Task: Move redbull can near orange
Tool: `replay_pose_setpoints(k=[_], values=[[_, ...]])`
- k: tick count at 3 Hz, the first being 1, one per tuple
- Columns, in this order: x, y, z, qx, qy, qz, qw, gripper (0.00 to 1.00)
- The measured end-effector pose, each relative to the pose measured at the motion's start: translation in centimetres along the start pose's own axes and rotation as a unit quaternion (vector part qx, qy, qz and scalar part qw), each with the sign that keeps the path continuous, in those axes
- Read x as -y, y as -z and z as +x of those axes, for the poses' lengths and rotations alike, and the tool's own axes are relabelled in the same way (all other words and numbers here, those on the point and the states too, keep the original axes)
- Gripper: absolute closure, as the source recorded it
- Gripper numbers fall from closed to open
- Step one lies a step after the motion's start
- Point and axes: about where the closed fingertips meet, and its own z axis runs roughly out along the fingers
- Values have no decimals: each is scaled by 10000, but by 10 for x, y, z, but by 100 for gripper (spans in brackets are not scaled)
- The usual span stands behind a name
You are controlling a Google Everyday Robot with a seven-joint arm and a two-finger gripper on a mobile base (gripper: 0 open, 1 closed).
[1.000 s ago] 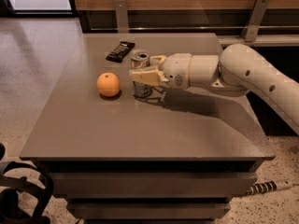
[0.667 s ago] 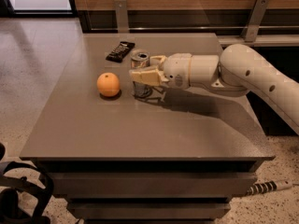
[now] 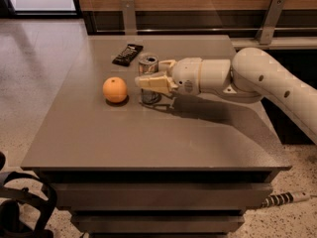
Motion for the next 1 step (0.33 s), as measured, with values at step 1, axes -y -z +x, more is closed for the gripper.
replay_pose_setpoints(k=[1], values=[[-1, -2, -1, 1, 4, -22, 10000, 0]])
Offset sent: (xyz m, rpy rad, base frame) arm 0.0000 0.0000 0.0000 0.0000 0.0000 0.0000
